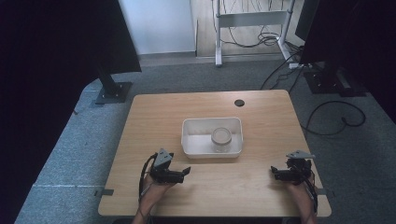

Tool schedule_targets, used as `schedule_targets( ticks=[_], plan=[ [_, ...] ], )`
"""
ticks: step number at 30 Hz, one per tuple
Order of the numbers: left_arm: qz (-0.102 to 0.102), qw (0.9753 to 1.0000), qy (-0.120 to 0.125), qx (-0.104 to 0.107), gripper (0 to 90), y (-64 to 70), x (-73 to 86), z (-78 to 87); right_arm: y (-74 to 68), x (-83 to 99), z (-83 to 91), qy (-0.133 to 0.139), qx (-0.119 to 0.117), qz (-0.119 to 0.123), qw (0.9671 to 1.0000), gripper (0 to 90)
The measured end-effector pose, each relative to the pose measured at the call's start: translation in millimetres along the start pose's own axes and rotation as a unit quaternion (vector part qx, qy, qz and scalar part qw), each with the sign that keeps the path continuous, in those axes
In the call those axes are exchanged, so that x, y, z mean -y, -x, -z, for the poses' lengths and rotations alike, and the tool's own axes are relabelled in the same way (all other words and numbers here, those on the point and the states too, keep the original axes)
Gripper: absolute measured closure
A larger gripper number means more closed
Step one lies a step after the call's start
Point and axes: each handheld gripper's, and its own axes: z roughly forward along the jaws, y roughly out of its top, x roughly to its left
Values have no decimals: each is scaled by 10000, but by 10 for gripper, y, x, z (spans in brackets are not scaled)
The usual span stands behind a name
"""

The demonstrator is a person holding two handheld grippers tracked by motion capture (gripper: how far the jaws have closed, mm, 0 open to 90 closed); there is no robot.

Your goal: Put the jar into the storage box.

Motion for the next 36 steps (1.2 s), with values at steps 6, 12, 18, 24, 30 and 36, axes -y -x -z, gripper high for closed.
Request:
schedule_targets(
  ticks=[6, 12, 18, 24, 30, 36],
  plan=[
    [61, 10000, -12, -36, 55, -40, 92, 51, -2, 0, 0, 1, 0, -4, 10000, 6],
    [174, 9998, -55, -91, 55, -91, 206, 94, -3, 1, 0, 2, 2, -6, 10000, 6],
    [214, 9995, -137, -165, 55, -119, 291, 111, -4, 1, 1, 2, 4, -8, 10000, 6],
    [235, 9993, -233, -193, 55, -125, 370, 102, -6, 1, 1, 1, 2, -8, 10000, 6],
    [281, 9986, -424, -161, 55, -127, 452, 76, -7, 1, 1, 0, 1, -4, 10000, 6],
    [270, 9974, -655, -119, 55, -101, 507, 42, -7, 2, 1, 0, -7, 1, 10000, 6]
  ],
)
